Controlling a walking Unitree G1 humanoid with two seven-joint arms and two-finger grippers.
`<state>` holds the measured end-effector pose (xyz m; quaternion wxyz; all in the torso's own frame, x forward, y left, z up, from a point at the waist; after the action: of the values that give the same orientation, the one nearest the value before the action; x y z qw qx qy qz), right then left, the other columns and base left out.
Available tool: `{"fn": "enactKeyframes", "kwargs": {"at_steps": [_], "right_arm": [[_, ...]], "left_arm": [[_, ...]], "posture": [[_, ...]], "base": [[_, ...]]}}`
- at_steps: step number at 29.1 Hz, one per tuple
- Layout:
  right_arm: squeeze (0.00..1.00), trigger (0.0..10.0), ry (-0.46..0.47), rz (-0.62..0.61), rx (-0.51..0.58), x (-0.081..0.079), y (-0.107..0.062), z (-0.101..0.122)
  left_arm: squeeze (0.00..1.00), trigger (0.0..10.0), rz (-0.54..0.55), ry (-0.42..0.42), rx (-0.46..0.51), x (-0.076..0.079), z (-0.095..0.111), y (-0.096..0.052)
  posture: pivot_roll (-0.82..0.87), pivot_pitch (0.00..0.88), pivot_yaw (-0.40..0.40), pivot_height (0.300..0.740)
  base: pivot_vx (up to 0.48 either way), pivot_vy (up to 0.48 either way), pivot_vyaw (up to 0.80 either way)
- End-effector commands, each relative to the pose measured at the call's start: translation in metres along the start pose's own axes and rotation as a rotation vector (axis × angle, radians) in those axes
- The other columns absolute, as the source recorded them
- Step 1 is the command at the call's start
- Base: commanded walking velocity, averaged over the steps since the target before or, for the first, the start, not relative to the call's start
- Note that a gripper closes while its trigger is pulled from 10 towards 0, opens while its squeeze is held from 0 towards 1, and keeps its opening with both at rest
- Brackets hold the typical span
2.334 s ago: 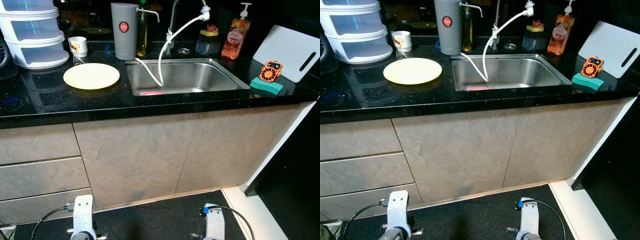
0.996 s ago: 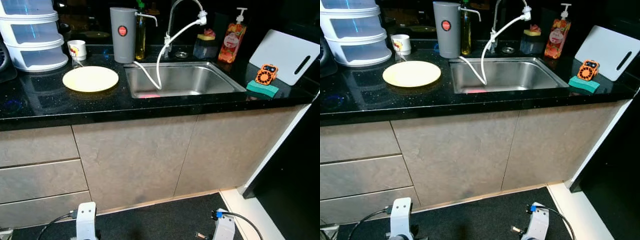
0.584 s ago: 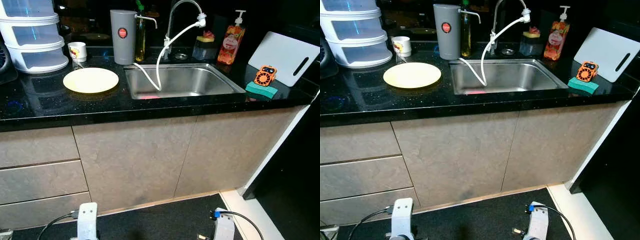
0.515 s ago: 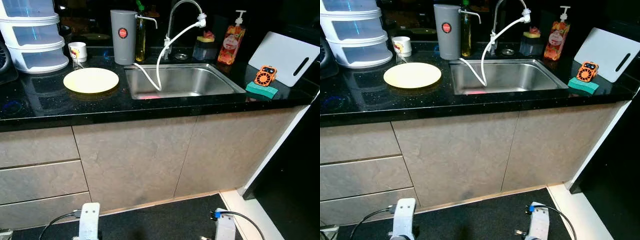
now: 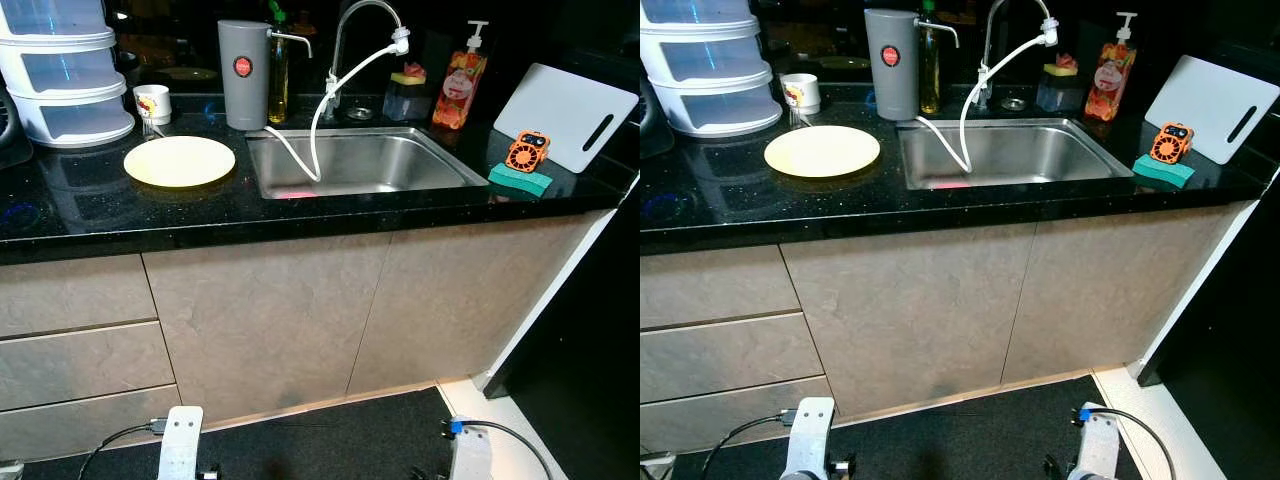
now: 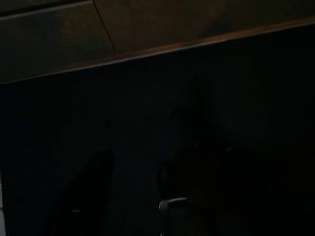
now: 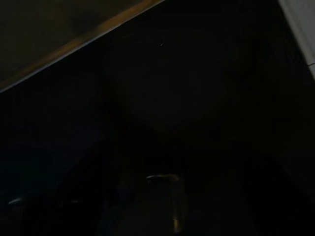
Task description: Kitchen organization
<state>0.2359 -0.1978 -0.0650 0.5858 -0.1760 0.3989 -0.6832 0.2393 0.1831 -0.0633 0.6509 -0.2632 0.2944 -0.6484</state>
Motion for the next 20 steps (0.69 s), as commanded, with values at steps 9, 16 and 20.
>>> {"fn": "enactKeyframes", "kwargs": {"at_steps": [9,16,20], "right_arm": [[1.0,10.0,-0.021,-0.006,-0.043,-0.005,-0.001,-0.017],[1.0,0.0,-0.011,-0.039,-0.031,-0.001,0.0,-0.01],[0.0,0.0,-0.035,-0.066,-0.014,0.015,-0.002,0.005]], "left_arm": [[1.0,10.0,0.003,0.032,-0.028,-0.001,-0.003,0.0],[0.6,1.1,0.02,-0.005,-0.02,-0.001,-0.003,0.0],[0.0,0.0,0.011,-0.027,-0.004,0.001,-0.001,0.0]], "posture": [[0.04,0.041,-0.04,0.74],[0.04,0.046,-0.04,0.74],[0.03,0.053,-0.042,0.74]], "base": [[0.0,0.0,0.0],[0.0,0.0,0.0],[0.0,0.0,0.0]]}}
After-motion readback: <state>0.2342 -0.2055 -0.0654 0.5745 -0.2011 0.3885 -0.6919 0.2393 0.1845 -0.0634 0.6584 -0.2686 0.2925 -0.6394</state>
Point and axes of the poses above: a point about 5 cm out from each wrist's last joint towards the gripper, its own y axis pointing out of the wrist towards the gripper, its own z axis along the axis of the wrist's last joint, x = y × z, the point moved 1 cm from there along y, pointing out of the wrist towards the gripper, and after that the axes turned 3 degrees about y, right-handed, at the moved point
